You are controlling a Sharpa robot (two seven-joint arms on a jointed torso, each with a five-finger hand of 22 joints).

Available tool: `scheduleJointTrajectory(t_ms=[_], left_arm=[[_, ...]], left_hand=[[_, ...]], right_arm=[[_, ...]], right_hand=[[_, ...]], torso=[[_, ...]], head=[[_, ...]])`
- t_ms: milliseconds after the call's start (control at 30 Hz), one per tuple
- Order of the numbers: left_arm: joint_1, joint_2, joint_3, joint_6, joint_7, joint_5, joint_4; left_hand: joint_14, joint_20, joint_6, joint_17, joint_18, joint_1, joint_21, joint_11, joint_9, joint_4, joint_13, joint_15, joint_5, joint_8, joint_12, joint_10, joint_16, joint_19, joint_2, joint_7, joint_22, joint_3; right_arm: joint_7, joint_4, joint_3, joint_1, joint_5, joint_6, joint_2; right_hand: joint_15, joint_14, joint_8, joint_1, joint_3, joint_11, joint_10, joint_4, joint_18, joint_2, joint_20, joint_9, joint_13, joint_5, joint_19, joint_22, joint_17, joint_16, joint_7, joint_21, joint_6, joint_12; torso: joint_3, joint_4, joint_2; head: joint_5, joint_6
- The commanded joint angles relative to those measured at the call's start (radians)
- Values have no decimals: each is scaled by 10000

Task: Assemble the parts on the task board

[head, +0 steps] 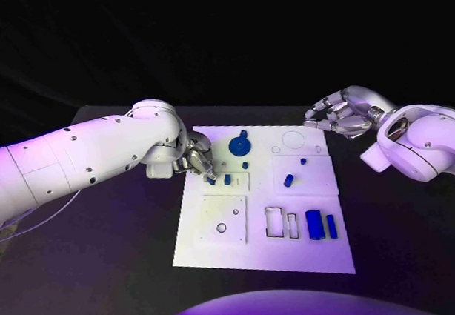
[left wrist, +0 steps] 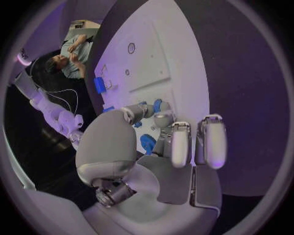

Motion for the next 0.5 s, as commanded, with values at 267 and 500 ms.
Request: scheduleJointTrajectory(t_ms=[267, 500], left_arm=[[-130, 34, -73, 357, -2, 21, -20], [-133, 34, -73, 348, 2, 22, -46]], left_hand=[[853, -31, 204, 1892, -141, -323, 50, -56, 301, -1338, 96, -115, -58, 160, 90, 197, 82, 73, 16, -273, 815, 1291], [860, -50, 253, 1918, -144, -421, 51, -89, 336, -1246, 145, -141, -76, 208, 123, 237, 95, 83, 35, -316, 827, 1149]], right_arm=[[40, -3, 0, -6, -93, 121, 9], [42, -7, 0, -6, -93, 119, 10]], right_hand=[[-43, 674, 53, -27, -35, -33, -60, -32, 190, -11, -65, -16, -9, 63, 88, 1614, 1161, -47, -8, -58, 34, -39], [-43, 671, 55, -23, -37, -32, -66, -28, 193, -7, -65, -18, -16, 63, 83, 1609, 1149, -54, -8, -68, 33, -46]], torso=[[4, 0, -3], [5, 0, -2]], head=[[1, -29], [3, -35]])
